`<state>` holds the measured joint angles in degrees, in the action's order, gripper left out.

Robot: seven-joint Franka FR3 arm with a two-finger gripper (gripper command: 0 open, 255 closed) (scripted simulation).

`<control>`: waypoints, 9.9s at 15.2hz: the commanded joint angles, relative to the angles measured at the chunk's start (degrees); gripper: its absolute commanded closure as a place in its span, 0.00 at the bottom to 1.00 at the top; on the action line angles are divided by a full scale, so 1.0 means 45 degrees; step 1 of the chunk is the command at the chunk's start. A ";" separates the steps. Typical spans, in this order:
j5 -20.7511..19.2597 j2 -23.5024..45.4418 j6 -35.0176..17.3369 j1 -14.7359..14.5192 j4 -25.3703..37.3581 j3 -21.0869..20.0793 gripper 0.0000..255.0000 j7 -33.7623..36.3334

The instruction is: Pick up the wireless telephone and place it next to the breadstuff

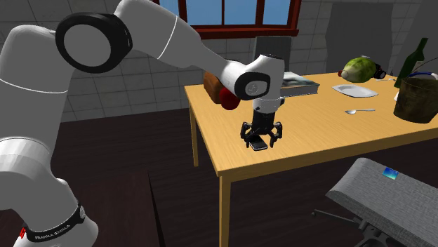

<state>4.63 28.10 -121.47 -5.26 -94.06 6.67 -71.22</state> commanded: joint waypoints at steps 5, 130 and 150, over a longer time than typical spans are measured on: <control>0.0000 0.0003 -0.0006 0.0000 -0.0001 0.0000 1.00 0.0000; -0.1322 0.1276 0.1160 -0.6300 0.2607 -0.2315 1.00 0.8974; -0.1292 0.0829 0.2432 -0.6288 0.3433 -0.2330 0.00 0.8953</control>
<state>-1.20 31.90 -111.00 -33.62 -78.94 -3.83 -30.84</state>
